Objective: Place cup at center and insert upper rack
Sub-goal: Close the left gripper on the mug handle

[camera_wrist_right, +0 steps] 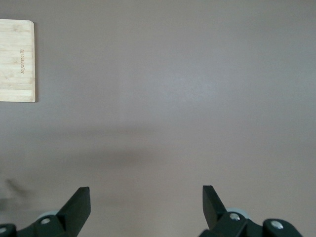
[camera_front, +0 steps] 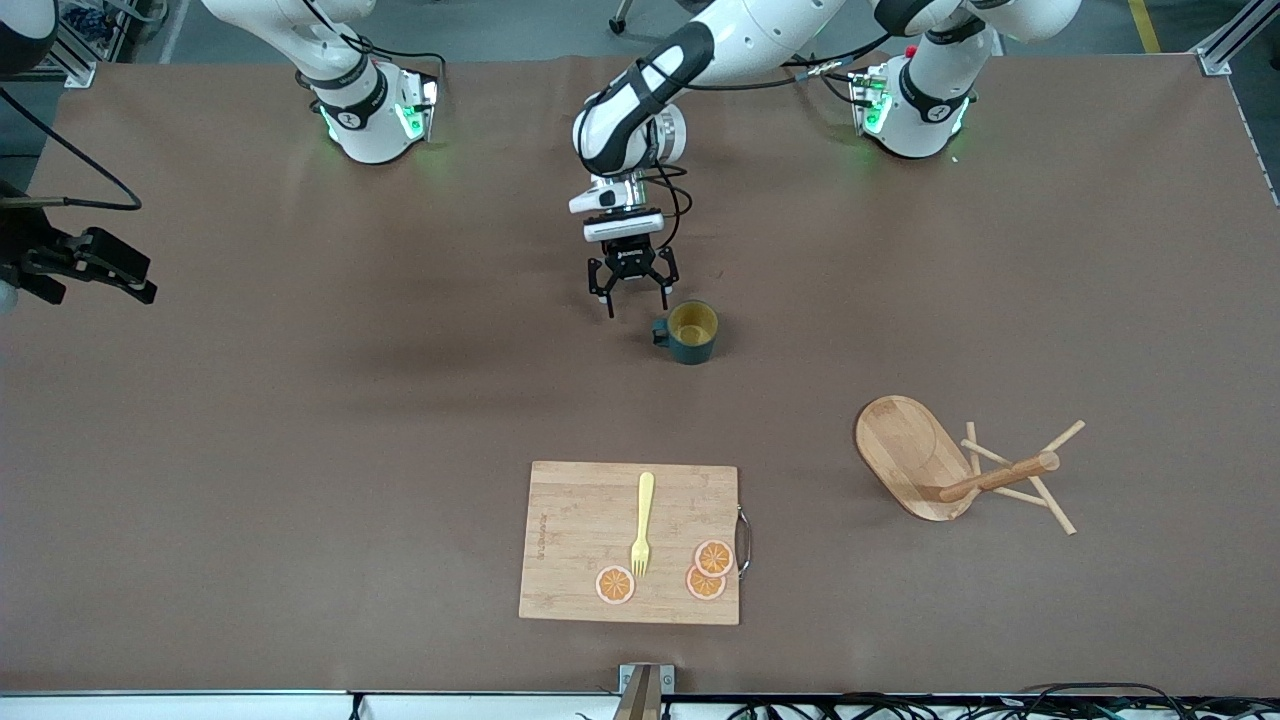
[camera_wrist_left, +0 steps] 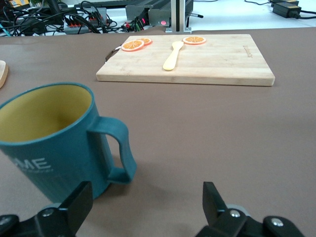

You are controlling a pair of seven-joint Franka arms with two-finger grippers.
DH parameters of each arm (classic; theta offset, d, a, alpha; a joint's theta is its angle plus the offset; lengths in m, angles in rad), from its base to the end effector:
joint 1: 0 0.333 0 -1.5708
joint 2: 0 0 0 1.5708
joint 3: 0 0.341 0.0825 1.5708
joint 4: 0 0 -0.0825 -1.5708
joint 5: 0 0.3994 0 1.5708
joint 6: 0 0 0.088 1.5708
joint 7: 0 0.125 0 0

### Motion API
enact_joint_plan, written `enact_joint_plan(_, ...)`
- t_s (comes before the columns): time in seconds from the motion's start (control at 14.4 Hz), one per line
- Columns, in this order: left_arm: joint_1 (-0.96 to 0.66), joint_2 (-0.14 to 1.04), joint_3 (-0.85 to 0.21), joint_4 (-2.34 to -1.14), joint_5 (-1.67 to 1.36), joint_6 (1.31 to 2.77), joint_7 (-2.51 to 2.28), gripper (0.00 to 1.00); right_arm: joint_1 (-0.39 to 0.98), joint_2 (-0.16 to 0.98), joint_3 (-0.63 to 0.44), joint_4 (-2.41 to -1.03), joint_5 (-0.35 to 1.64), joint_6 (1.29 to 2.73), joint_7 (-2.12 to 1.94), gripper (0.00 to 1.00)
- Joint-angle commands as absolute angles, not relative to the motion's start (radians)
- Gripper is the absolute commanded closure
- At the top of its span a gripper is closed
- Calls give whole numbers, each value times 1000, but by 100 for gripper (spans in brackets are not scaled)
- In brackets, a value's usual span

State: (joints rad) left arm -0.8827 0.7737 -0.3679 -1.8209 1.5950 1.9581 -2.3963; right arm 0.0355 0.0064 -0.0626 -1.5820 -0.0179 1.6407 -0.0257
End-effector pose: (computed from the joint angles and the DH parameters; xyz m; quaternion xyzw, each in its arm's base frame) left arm 0.2924 -0.5828 0.1202 -0.8727 -0.0388 -0.4840 0.0512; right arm 0.5796 -0.0177 0.6287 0.9996 -0.0003 0.0259 0.0098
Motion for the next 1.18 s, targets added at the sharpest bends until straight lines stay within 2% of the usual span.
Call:
enact_joint_plan(0.0, -904, 814, -351, -1761, 1617, 1937, -2404, 1, 14, -23, -44, -1615, -23, 1657, -31, 0)
enact_joint_plan(0.28, -904, 848, -342, -1706, 1618, 1936, -2404, 2, 20, -23, -45, -1615, -21, 1648, -20, 0)
enact_joint_plan(1.04, -914, 882, -308, -1669, 1661, 1937, -2395, 3, 20, -25, -44, -1615, -23, 1644, -20, 0)
enact_joint_plan(1.11, -914, 882, -308, -1669, 1661, 1937, -2395, 5, 20, -25, -44, -1615, -23, 1646, -21, 0)
